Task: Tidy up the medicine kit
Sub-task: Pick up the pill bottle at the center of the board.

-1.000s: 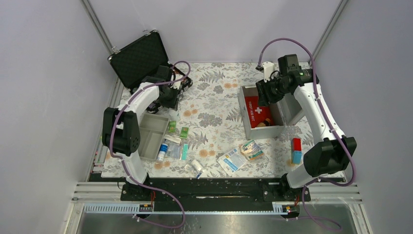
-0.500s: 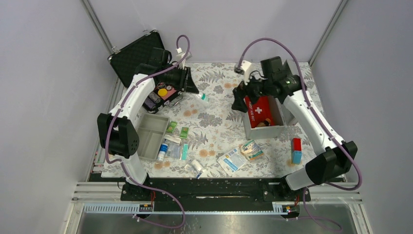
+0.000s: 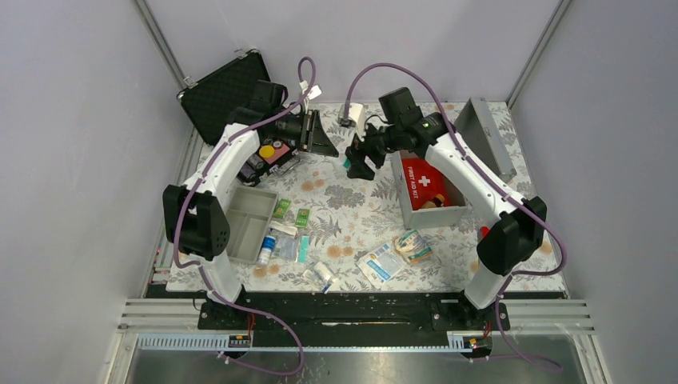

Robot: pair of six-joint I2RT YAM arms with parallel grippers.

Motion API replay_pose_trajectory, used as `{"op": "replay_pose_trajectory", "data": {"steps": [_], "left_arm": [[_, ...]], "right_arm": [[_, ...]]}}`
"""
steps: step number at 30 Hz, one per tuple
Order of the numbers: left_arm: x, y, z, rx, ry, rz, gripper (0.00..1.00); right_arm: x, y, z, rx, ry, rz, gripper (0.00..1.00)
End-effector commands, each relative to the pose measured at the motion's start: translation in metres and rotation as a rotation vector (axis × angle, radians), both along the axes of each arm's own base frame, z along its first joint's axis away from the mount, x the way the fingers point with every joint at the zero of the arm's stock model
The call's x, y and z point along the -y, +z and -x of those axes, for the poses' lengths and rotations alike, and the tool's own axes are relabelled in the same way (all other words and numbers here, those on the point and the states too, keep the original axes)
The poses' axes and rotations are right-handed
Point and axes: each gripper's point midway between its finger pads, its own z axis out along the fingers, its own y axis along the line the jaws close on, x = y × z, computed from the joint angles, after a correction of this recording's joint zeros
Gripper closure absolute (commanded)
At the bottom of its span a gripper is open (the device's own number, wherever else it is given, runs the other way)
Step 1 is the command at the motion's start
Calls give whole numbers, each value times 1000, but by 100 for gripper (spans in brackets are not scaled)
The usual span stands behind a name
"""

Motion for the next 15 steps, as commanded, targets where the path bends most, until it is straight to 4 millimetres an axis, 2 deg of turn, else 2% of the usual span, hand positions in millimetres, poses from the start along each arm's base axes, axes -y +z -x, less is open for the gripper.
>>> {"op": "replay_pose_trajectory", "data": {"steps": [1, 5, 15], "left_arm": [[4, 34, 17, 69, -68, 94, 100], [4, 35, 20, 67, -76, 101, 100], [5, 36, 23, 60, -97, 119, 100]], "right_arm": [[-20, 16, 6, 46, 73, -35, 23], [-25, 9, 10, 34, 81, -23, 32], [-22, -4, 5, 29, 54, 22, 44]]}}
